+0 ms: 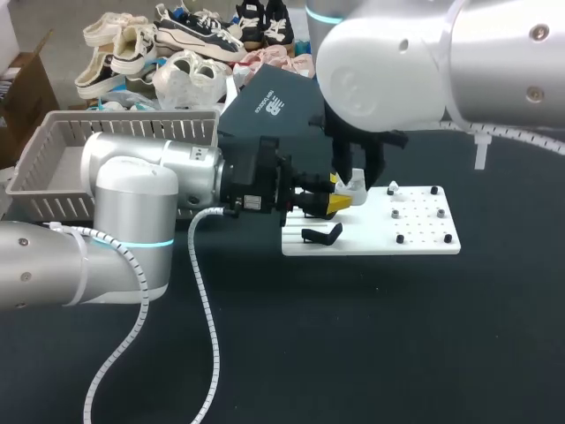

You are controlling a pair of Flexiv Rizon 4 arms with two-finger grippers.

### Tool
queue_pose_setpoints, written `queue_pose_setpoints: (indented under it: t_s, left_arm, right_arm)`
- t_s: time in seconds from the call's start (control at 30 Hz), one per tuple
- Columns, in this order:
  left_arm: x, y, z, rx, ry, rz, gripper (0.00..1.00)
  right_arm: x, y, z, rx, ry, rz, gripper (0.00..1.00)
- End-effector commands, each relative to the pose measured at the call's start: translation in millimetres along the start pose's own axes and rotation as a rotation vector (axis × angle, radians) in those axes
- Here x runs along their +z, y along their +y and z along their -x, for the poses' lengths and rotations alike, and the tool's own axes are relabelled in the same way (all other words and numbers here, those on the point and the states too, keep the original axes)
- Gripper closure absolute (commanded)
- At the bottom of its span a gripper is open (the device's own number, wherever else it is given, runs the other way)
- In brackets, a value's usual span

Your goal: Pick up each earbud case from the left stands, insert the matching earbuds, close the lid, and place the case in the box.

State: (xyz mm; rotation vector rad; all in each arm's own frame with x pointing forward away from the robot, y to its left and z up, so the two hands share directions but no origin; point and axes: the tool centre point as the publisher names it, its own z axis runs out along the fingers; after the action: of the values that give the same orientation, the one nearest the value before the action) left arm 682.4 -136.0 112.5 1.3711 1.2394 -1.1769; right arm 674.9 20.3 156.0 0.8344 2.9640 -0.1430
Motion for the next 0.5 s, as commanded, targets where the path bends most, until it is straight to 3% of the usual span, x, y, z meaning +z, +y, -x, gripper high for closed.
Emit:
queue_pose_setpoints:
  t_s: [0.03, 0.17, 0.5]
  left_arm:
    - [0, 1.5, -0.6, 0.001, -0.002, -0.003, 1.0]
    - [0, 1.5, -0.6, 0.001, -0.002, -0.003, 1.0]
    - [0, 1.5, -0.6, 0.001, -0.002, -0.003, 1.0]
  right_arm:
    - [-6, -3, -1, 0.005, -0.003, 0.028, 0.66]
    - [-17, -12, 5, 0.023, 0.007, 0.087, 0.65]
    - [-31, -46, 42, 0.058, -0.016, 0.243, 0.62]
